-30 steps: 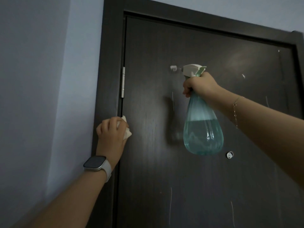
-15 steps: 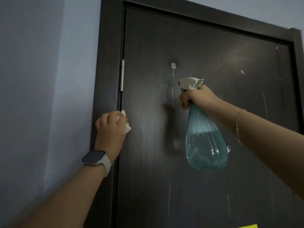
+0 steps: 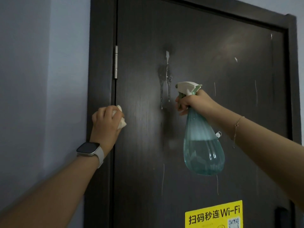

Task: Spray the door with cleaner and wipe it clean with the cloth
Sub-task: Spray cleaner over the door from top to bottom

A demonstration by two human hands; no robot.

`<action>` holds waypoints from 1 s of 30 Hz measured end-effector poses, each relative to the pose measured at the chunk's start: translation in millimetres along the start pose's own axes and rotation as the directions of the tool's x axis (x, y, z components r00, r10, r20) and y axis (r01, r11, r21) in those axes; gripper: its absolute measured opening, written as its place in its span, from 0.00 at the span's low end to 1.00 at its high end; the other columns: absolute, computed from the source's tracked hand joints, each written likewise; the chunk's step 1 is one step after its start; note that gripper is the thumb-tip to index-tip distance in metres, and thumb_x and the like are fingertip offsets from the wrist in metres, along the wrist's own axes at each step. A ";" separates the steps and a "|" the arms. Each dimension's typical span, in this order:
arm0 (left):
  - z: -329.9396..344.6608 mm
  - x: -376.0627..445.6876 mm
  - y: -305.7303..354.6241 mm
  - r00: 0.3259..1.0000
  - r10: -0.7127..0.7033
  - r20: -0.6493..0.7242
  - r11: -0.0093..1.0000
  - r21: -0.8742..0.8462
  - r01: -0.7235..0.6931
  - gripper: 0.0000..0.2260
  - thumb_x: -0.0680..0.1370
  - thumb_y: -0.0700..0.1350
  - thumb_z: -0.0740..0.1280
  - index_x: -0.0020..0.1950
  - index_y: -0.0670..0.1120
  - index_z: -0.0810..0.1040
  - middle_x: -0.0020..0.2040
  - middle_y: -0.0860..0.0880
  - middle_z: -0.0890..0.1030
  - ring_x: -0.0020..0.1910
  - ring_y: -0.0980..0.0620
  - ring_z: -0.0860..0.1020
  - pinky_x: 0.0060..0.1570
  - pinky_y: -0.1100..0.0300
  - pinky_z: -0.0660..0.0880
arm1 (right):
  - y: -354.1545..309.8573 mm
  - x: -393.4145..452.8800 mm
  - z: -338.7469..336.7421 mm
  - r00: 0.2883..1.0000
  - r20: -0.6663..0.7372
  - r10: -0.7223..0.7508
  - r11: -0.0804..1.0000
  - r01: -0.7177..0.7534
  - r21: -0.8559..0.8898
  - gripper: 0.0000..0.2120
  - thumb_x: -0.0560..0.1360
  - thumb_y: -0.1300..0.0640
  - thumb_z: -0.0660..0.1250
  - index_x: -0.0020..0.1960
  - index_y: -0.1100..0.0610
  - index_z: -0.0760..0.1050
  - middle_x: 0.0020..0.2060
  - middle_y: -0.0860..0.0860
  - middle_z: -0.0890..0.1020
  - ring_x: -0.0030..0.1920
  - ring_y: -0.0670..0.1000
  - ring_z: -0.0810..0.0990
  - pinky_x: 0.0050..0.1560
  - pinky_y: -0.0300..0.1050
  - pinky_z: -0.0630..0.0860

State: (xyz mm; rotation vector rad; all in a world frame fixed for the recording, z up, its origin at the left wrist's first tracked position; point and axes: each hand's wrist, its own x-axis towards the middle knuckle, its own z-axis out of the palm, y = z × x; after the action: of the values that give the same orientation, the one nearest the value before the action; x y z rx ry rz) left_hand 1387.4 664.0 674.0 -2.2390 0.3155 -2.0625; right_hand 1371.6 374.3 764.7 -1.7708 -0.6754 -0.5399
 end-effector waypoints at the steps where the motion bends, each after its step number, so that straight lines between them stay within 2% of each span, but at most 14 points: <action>1: -0.2 -7.1 1.9 1.000 0.009 0.003 1.000 -0.008 -0.009 0.23 0.60 0.34 0.79 0.50 0.44 0.74 0.54 0.44 0.72 0.51 0.42 0.67 0.47 0.44 0.69 | 2.3 -4.9 0.8 1.000 0.002 0.005 1.000 -0.005 0.014 0.16 0.66 0.74 0.60 0.52 0.78 0.73 0.41 0.62 0.79 0.40 0.57 0.78 0.50 0.62 0.79; 4: 2.0 -31.9 9.4 0.999 0.027 0.025 0.999 -0.028 -0.026 0.22 0.60 0.34 0.80 0.49 0.44 0.76 0.54 0.46 0.71 0.51 0.43 0.67 0.47 0.46 0.68 | 16.3 -25.5 6.7 1.000 0.017 0.019 0.998 -0.020 0.055 0.15 0.66 0.76 0.60 0.53 0.77 0.74 0.41 0.61 0.78 0.40 0.54 0.79 0.47 0.56 0.77; 6: 5.4 -49.8 15.0 0.999 0.027 0.046 0.999 -0.048 -0.025 0.24 0.60 0.34 0.80 0.51 0.46 0.74 0.55 0.47 0.70 0.51 0.44 0.68 0.48 0.47 0.66 | 32.1 -43.6 15.2 0.999 0.034 0.027 0.997 -0.030 0.066 0.17 0.64 0.70 0.64 0.52 0.74 0.75 0.40 0.60 0.78 0.40 0.54 0.78 0.47 0.57 0.77; 8: 7.6 -65.1 19.6 0.997 0.036 0.066 0.997 -0.065 -0.031 0.26 0.60 0.35 0.80 0.52 0.48 0.72 0.55 0.48 0.70 0.51 0.44 0.68 0.48 0.48 0.65 | 52.5 -63.0 26.1 0.998 0.044 0.045 0.995 -0.049 0.081 0.20 0.58 0.63 0.65 0.48 0.69 0.77 0.38 0.60 0.78 0.39 0.55 0.77 0.44 0.53 0.77; 12: 9.3 -77.2 21.0 0.995 0.076 0.070 0.997 -0.029 -0.074 0.23 0.63 0.37 0.79 0.53 0.46 0.73 0.56 0.47 0.69 0.51 0.43 0.68 0.51 0.48 0.61 | 99.3 -96.2 50.5 0.992 0.052 0.113 0.985 -0.119 0.129 0.12 0.56 0.62 0.64 0.39 0.61 0.77 0.37 0.57 0.79 0.40 0.50 0.78 0.39 0.44 0.72; 15: 10.3 -75.9 20.7 0.995 0.084 0.054 0.996 -0.007 -0.083 0.21 0.63 0.38 0.77 0.53 0.45 0.75 0.56 0.47 0.69 0.51 0.43 0.67 0.51 0.48 0.61 | 131.5 -114.1 66.2 0.986 0.045 0.163 0.982 -0.167 0.086 0.08 0.57 0.60 0.65 0.35 0.55 0.78 0.35 0.55 0.79 0.39 0.50 0.76 0.40 0.45 0.70; 18: 11.3 -75.3 21.2 0.996 0.079 0.050 0.997 -0.003 -0.079 0.17 0.64 0.38 0.76 0.51 0.43 0.78 0.56 0.47 0.70 0.51 0.43 0.67 0.50 0.47 0.63 | 152.3 -127.6 76.7 0.980 0.055 0.190 0.981 -0.192 0.032 0.09 0.58 0.56 0.64 0.36 0.58 0.78 0.33 0.52 0.78 0.38 0.48 0.74 0.38 0.45 0.69; 23: 9.5 -74.7 21.8 0.995 0.074 0.060 0.997 -0.010 -0.074 0.15 0.67 0.39 0.74 0.51 0.43 0.78 0.56 0.46 0.71 0.52 0.43 0.67 0.49 0.45 0.66 | 167.8 -139.6 83.4 0.971 0.026 0.238 0.970 -0.239 0.054 0.04 0.56 0.59 0.64 0.28 0.50 0.75 0.30 0.50 0.76 0.34 0.48 0.71 0.36 0.45 0.67; 27: 8.6 -74.9 21.9 0.994 0.066 0.081 0.998 -0.015 -0.065 0.15 0.66 0.39 0.76 0.51 0.43 0.78 0.55 0.45 0.72 0.52 0.43 0.67 0.48 0.45 0.67 | 180.1 -146.2 92.9 0.958 0.024 0.285 0.958 -0.286 0.026 0.02 0.55 0.58 0.63 0.28 0.55 0.73 0.27 0.51 0.71 0.32 0.49 0.67 0.35 0.47 0.65; 30: 7.9 -73.5 21.6 0.994 0.065 0.089 0.998 -0.023 -0.063 0.15 0.66 0.38 0.76 0.51 0.43 0.78 0.56 0.46 0.71 0.52 0.43 0.67 0.48 0.45 0.68 | 186.7 -150.4 95.2 0.946 -0.007 0.323 0.946 -0.323 0.044 0.16 0.55 0.54 0.64 0.36 0.67 0.72 0.28 0.53 0.69 0.32 0.50 0.66 0.34 0.49 0.65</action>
State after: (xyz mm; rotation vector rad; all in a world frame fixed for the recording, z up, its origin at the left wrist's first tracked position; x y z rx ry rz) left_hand 1387.9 657.4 597.2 -2.2930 0.3972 -1.9297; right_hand 1391.0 397.0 508.5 -1.7900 -0.3708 -0.3110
